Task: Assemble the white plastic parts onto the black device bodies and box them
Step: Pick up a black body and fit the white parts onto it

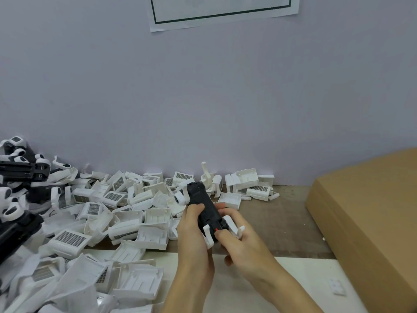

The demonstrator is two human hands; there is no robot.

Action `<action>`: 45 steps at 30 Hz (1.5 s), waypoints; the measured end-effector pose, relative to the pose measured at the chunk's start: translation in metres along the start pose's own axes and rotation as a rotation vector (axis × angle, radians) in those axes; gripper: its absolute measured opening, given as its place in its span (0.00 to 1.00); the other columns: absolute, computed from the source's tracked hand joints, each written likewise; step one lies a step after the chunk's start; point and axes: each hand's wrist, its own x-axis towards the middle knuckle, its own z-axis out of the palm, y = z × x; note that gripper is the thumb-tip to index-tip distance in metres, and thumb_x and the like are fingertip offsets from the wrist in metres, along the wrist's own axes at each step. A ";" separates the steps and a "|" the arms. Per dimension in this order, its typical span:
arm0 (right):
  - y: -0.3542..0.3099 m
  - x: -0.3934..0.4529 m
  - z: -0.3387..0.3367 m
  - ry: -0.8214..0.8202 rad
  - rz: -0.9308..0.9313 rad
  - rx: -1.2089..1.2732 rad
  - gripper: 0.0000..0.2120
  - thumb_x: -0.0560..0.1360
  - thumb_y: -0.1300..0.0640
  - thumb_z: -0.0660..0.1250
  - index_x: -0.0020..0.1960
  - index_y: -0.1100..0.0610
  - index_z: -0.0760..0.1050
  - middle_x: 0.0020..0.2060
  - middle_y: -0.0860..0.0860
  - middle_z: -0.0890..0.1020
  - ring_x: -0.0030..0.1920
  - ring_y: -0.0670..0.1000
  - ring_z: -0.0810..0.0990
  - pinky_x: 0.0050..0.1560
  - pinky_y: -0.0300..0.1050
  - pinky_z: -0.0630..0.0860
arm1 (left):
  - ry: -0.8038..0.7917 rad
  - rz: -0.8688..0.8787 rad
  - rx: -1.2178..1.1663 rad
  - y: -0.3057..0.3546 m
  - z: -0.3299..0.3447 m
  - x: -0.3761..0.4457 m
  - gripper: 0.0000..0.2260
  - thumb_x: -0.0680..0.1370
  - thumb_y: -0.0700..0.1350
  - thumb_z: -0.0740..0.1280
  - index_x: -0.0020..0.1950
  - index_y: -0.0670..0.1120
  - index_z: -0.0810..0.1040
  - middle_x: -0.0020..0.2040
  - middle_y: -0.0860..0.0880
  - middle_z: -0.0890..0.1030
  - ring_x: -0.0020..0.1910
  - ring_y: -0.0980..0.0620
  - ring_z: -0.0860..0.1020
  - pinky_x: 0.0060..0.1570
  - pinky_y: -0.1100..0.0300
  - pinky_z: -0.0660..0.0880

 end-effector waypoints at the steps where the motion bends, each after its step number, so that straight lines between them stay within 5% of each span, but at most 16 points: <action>1: -0.001 0.000 0.001 0.000 0.003 0.001 0.14 0.79 0.61 0.61 0.57 0.44 0.76 0.34 0.39 0.81 0.33 0.41 0.78 0.33 0.33 0.71 | -0.002 -0.004 0.002 0.000 0.000 0.000 0.12 0.77 0.48 0.62 0.49 0.40 0.80 0.41 0.42 0.77 0.37 0.44 0.77 0.30 0.55 0.72; 4: -0.002 0.000 0.002 0.004 0.022 0.033 0.10 0.77 0.54 0.64 0.54 0.42 0.77 0.33 0.40 0.80 0.31 0.42 0.74 0.39 0.44 0.68 | 0.017 -0.016 -0.004 0.000 0.001 0.001 0.10 0.76 0.48 0.63 0.50 0.42 0.76 0.43 0.42 0.73 0.43 0.41 0.72 0.35 0.54 0.67; 7: -0.001 0.002 0.003 0.014 0.035 0.034 0.12 0.78 0.59 0.64 0.55 0.43 0.76 0.35 0.40 0.81 0.31 0.41 0.76 0.42 0.47 0.69 | 0.018 -0.023 -0.013 -0.003 0.000 0.002 0.15 0.76 0.48 0.63 0.54 0.38 0.76 0.45 0.41 0.72 0.44 0.41 0.71 0.35 0.55 0.66; 10: 0.000 0.003 0.002 -0.004 0.045 0.068 0.15 0.69 0.55 0.63 0.53 0.41 0.77 0.35 0.41 0.82 0.31 0.43 0.75 0.41 0.47 0.69 | 0.010 -0.018 -0.009 -0.005 0.000 0.002 0.21 0.76 0.48 0.62 0.62 0.34 0.76 0.43 0.41 0.72 0.41 0.42 0.71 0.32 0.57 0.65; 14: 0.002 0.003 -0.001 -0.026 0.036 0.081 0.18 0.65 0.54 0.61 0.51 0.39 0.78 0.36 0.45 0.79 0.33 0.46 0.73 0.39 0.44 0.70 | -0.008 -0.004 -0.003 -0.004 -0.001 0.001 0.16 0.76 0.49 0.62 0.50 0.39 0.82 0.39 0.42 0.79 0.29 0.47 0.75 0.28 0.59 0.65; 20: 0.001 0.002 0.001 -0.020 0.021 0.024 0.16 0.74 0.57 0.61 0.49 0.35 0.76 0.32 0.39 0.80 0.30 0.40 0.76 0.33 0.35 0.70 | 0.020 0.016 0.006 -0.004 -0.002 0.003 0.13 0.76 0.47 0.62 0.50 0.39 0.80 0.43 0.40 0.79 0.37 0.44 0.76 0.34 0.54 0.70; 24: -0.001 0.001 0.003 0.015 0.048 0.070 0.09 0.71 0.46 0.66 0.50 0.36 0.77 0.35 0.41 0.81 0.31 0.43 0.75 0.36 0.41 0.69 | 0.002 -0.009 0.013 -0.003 -0.001 0.001 0.11 0.75 0.48 0.62 0.43 0.43 0.80 0.36 0.43 0.77 0.32 0.44 0.75 0.29 0.57 0.67; 28: 0.002 0.002 0.002 -0.004 0.054 0.049 0.17 0.79 0.61 0.64 0.52 0.37 0.77 0.37 0.41 0.83 0.32 0.43 0.76 0.40 0.44 0.71 | 0.039 -0.021 0.022 -0.003 0.000 -0.001 0.10 0.76 0.48 0.62 0.45 0.43 0.78 0.33 0.45 0.76 0.28 0.45 0.74 0.28 0.58 0.66; 34: 0.005 0.004 -0.002 -0.069 0.057 0.115 0.19 0.64 0.56 0.62 0.50 0.40 0.80 0.35 0.47 0.78 0.33 0.48 0.72 0.36 0.41 0.71 | 0.000 -0.026 0.005 0.001 0.002 -0.004 0.15 0.76 0.49 0.61 0.34 0.47 0.83 0.29 0.47 0.77 0.24 0.48 0.73 0.26 0.61 0.63; 39: 0.006 0.005 -0.001 -0.049 0.064 0.056 0.19 0.65 0.53 0.61 0.50 0.35 0.78 0.32 0.41 0.79 0.30 0.43 0.74 0.35 0.40 0.71 | 0.037 0.004 0.023 -0.002 -0.001 0.001 0.11 0.76 0.47 0.63 0.50 0.40 0.77 0.40 0.41 0.75 0.36 0.43 0.74 0.31 0.55 0.67; 45: 0.005 0.004 0.001 -0.012 0.075 0.061 0.11 0.70 0.46 0.65 0.51 0.37 0.79 0.35 0.43 0.80 0.32 0.44 0.75 0.36 0.42 0.70 | 0.028 -0.007 0.026 -0.003 0.000 0.002 0.14 0.75 0.48 0.62 0.52 0.38 0.77 0.43 0.40 0.74 0.39 0.41 0.73 0.32 0.55 0.67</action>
